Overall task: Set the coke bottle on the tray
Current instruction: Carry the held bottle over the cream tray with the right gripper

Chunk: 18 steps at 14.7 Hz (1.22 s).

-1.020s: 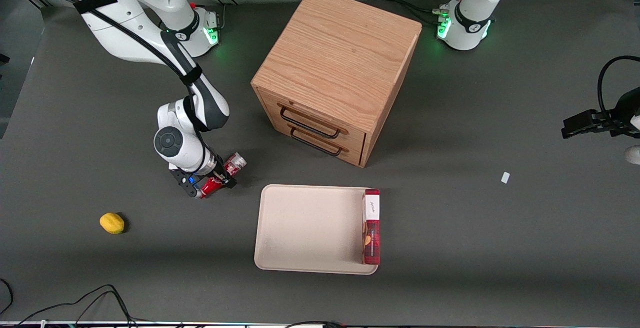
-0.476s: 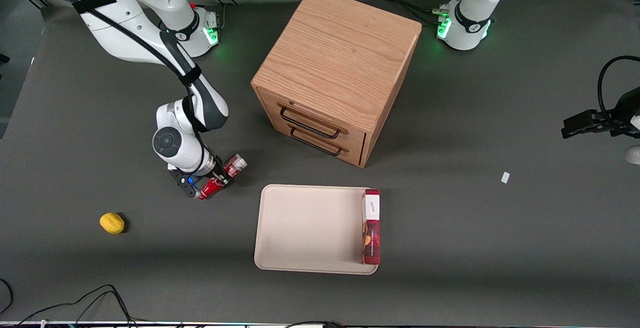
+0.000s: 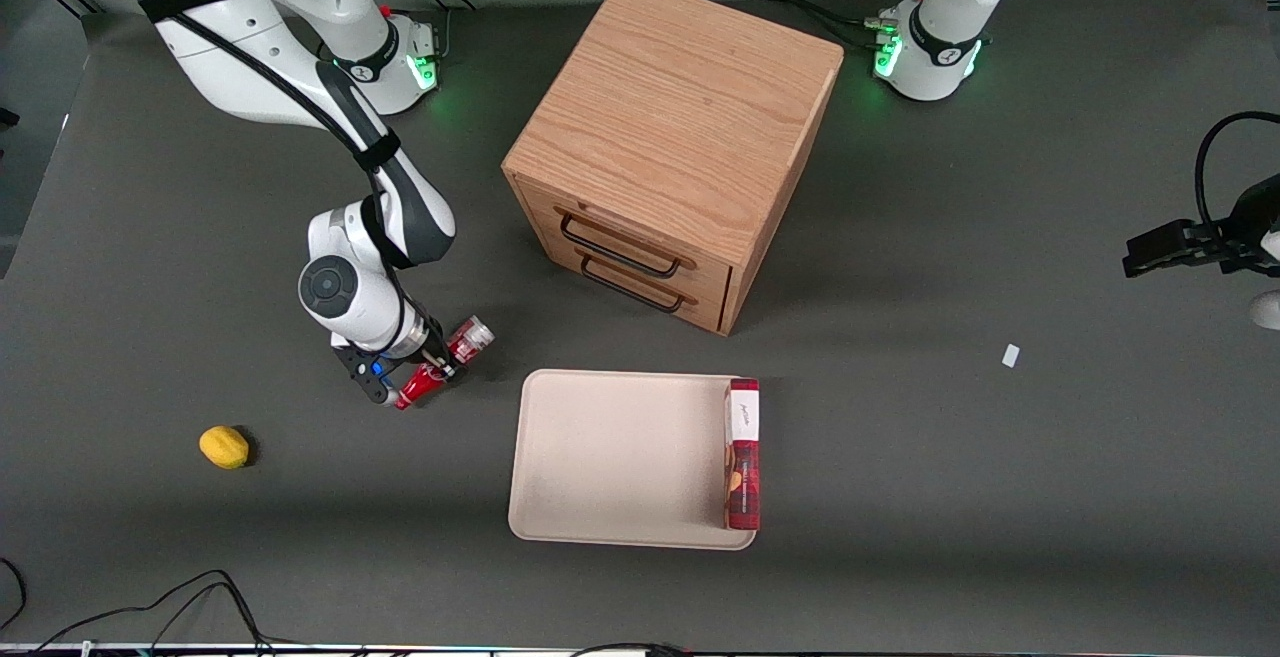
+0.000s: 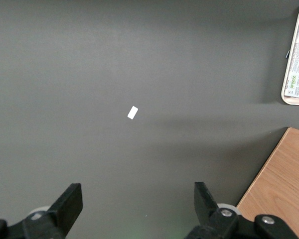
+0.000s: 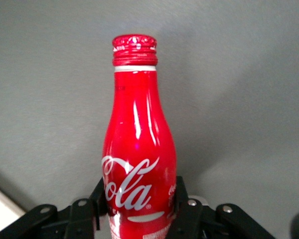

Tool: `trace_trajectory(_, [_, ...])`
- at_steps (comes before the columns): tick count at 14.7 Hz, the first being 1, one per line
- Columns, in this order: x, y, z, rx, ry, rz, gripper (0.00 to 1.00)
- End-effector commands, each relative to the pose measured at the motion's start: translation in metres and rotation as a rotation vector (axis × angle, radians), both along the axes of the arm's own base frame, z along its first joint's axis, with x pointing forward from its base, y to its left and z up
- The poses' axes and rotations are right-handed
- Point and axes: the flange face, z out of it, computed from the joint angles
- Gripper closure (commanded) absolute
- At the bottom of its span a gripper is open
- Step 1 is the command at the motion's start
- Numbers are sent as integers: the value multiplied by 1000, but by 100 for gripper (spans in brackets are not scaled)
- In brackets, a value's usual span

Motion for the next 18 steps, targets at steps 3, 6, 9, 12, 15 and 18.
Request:
trace_trajectory(3, [45,10,101,3,12,122,100])
trace_trajectory(6, [74,25,165,7,36,152,100])
trace_trajectory(9, [91,23,209,19,29,285,100])
trace_trajectory(12, [104,48,227,67,-5,479,100])
trace_trajectory(15, [114,108,223,179,-62,581,100])
trace_trajectory(18, [128,132,207,227,-164,659,100])
